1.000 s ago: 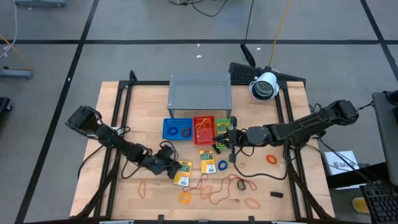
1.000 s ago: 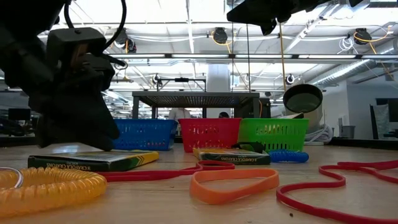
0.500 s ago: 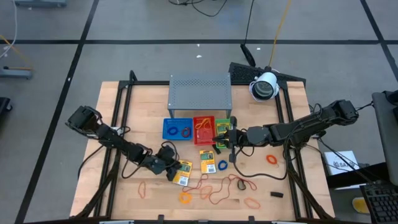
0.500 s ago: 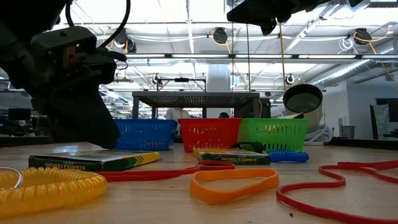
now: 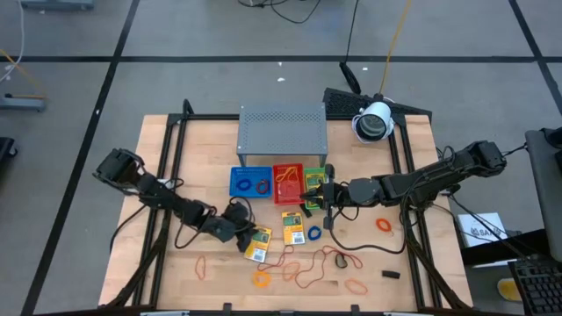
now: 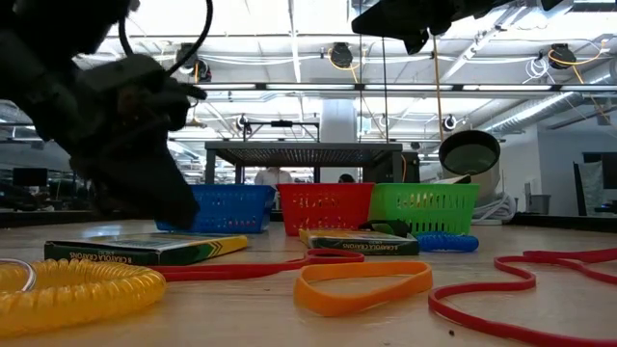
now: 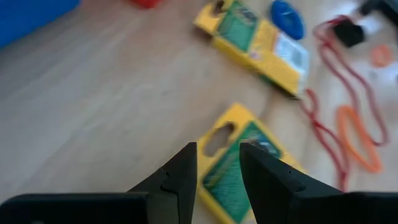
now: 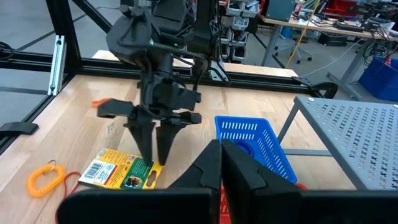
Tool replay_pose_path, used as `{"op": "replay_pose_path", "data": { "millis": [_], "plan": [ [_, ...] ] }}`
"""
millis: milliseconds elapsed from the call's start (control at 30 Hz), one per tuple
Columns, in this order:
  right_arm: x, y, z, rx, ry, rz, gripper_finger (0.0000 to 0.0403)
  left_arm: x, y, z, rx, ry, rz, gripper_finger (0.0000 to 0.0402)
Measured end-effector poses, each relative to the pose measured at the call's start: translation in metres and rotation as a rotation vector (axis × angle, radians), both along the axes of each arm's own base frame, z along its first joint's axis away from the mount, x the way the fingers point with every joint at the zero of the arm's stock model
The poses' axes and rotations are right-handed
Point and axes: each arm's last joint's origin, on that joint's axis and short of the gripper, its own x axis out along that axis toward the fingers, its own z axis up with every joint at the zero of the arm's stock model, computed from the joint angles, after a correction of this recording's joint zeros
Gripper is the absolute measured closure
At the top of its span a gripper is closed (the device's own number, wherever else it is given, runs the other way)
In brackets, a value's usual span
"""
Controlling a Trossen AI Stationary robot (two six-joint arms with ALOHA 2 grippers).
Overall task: Pick & Place Office Desk Supplies
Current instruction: Put the crayon pack into the green bin
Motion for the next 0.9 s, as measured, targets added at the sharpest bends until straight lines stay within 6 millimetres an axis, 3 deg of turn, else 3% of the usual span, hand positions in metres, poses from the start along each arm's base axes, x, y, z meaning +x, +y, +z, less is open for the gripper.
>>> {"op": "replay_pose_path", "data": {
  "millis": [300,900],
  "plan": [
    [0.0,0.0,-0.0001,0.0,0.001,0.0,0.0403,-0.003,0.0062,-0.0053,-0.034,0.069,0.072,0.0275],
    [0.0,0.0001,-0.0001,0.0,0.001,0.0,0.0403,-0.0012,0.0027,-0.0038,-0.197,0.093,0.016,0.0275]
  ]
}}
